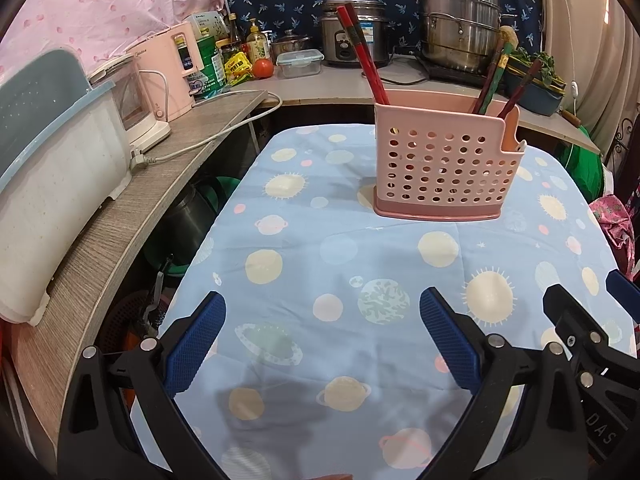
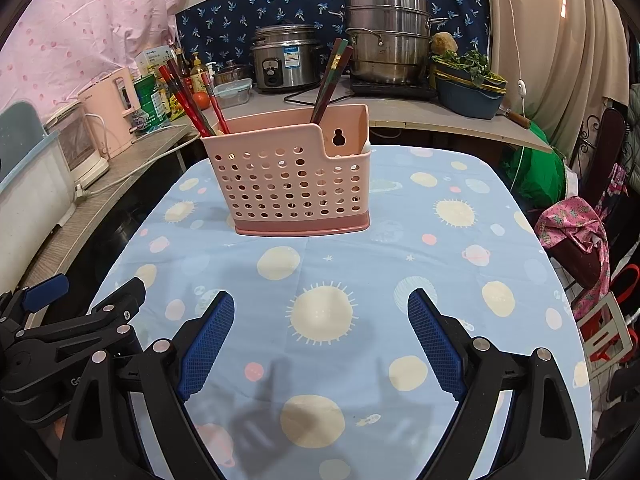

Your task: Organize utensils

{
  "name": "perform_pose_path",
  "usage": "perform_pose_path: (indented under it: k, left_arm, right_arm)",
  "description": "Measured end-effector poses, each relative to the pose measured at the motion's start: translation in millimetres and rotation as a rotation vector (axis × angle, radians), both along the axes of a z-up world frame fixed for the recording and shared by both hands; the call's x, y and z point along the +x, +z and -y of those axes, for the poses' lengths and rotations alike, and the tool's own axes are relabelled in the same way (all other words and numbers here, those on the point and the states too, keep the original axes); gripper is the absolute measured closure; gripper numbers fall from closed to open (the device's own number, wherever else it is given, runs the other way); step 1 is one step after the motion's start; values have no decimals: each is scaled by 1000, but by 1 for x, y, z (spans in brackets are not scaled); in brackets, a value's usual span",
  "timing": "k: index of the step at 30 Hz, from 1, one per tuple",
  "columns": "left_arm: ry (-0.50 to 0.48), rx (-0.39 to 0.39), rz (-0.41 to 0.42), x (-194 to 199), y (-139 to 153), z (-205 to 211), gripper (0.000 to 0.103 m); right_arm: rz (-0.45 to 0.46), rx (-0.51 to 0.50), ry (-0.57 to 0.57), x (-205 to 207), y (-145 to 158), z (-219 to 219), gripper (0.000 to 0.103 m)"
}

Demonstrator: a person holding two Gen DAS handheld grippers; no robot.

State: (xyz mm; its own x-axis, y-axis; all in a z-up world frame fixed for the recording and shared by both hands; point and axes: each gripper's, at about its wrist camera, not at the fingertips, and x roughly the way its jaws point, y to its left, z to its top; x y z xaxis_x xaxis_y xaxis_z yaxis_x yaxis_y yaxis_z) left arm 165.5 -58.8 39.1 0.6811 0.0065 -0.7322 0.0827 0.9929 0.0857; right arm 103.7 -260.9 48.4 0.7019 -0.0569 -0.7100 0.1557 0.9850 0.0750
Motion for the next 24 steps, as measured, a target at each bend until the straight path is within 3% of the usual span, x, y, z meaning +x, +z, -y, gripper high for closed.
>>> perform_pose_path:
  k: [24]
  left_arm:
    - [-5,13,-4,3,-3,5,12]
  right_arm:
    - [-8,4,-10,3,-6,2,18]
